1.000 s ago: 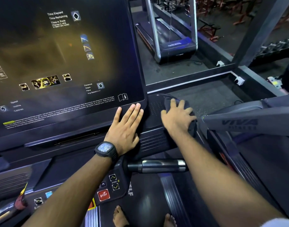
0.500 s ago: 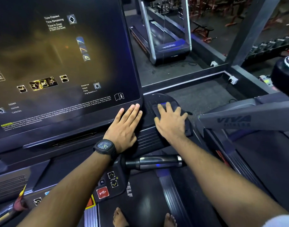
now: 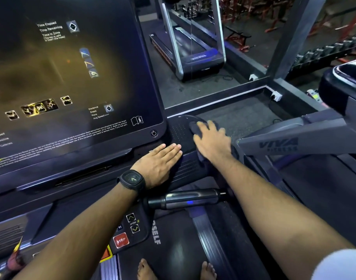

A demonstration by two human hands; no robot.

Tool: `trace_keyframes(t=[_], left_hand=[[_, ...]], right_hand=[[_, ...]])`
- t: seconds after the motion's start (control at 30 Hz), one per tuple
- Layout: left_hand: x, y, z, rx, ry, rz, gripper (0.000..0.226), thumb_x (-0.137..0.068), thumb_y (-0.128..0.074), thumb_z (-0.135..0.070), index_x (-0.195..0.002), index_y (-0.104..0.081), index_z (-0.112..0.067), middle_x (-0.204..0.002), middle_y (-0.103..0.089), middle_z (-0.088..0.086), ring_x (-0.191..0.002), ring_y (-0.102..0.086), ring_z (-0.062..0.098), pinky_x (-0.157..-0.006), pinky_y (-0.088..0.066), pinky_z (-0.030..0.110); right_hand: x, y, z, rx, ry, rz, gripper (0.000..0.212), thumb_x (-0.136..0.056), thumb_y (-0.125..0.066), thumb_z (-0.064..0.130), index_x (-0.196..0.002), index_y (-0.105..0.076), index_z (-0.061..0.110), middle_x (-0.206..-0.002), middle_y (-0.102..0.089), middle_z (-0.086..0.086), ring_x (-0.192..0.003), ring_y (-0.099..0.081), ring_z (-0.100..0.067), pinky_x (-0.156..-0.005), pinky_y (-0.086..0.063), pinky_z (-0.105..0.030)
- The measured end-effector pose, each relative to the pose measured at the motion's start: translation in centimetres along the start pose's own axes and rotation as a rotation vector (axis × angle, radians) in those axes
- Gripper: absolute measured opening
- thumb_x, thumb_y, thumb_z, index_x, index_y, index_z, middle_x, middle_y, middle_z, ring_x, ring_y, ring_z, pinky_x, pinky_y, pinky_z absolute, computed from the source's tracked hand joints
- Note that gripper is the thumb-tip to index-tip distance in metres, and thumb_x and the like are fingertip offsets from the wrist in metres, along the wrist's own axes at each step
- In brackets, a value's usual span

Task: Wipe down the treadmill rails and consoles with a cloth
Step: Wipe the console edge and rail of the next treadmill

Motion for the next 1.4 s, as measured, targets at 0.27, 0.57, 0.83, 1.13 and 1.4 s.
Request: trace_keyframes(t=[0.27,0.57,0.83,1.13,1.4], left_hand=[[-0.4,-0.5,-0.1,-0.02,0.018,0.034,0.07,-0.09,-0.046,-0.041,-0.15,-0.041,-0.005,-0.157,-0.037,0.014,-0.146,-0.034,0.027,-0.122,-0.018,0.043],[-1.1,-0.2,-0.9,0.053,0.052,0.061,0.072,-0.1,-0.039,-0.045,-0.154,-0.025,-0.001,-0.161,-0.026,0.019,-0.147,-0.031,0.029,-0.122,-0.013,0.047],[-1.9,-0.6,-0.7,0.112,0.063,0.018,0.073,-0.099,-0.038,-0.047,-0.156,-0.023,-0.004,-0.161,-0.028,0.016,-0.147,-0.033,0.027,-0.12,-0.02,0.046],[-3.9,-1.3,-1.3,0.182,0.132,0.028,0.078,-0.098,-0.034,-0.051,-0.157,-0.016,-0.002,-0.162,-0.022,0.02,-0.149,-0.026,0.031,-0.119,-0.024,0.049],[-5.3,-1.4,-1.4,0.226,0.162,0.009,0.076,-0.098,-0.025,-0.052,-0.156,-0.021,-0.002,-0.162,-0.024,0.019,-0.15,-0.024,0.03,-0.116,-0.03,0.046]], right_hand=[[3.1,-0.4,3.9,0.244,0.196,-0.111,0.06,-0.099,-0.037,0.054,-0.156,-0.029,0.036,-0.163,-0.03,-0.003,-0.132,-0.041,-0.042,-0.102,-0.037,-0.061],[2.0,-0.7,2.6,0.19,-0.018,-0.084,0.062,-0.098,-0.039,0.054,-0.155,-0.031,0.031,-0.161,-0.032,-0.009,-0.128,-0.044,-0.045,-0.101,-0.039,-0.06],[-2.7,-0.4,-0.1,-0.116,-0.122,0.057,0.059,-0.099,-0.039,0.052,-0.154,-0.031,0.034,-0.157,-0.034,-0.007,-0.126,-0.045,-0.043,-0.099,-0.044,-0.058],[-4.6,-0.1,1.5,-0.092,0.059,0.059,0.057,-0.098,-0.043,0.051,-0.153,-0.034,0.036,-0.156,-0.037,-0.002,-0.127,-0.046,-0.04,-0.1,-0.043,-0.05],[-4.4,-0.3,3.9,0.026,0.112,-0.014,0.059,-0.097,-0.043,0.051,-0.153,-0.035,0.036,-0.155,-0.039,-0.003,-0.127,-0.044,-0.039,-0.098,-0.042,-0.054]])
Point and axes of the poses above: each hand's wrist, its own x-axis away from the middle knuckle, its own y-axis out of the back of the hand, z = x × y, the point moved 9 cm from there along -x, towards the middle knuckle
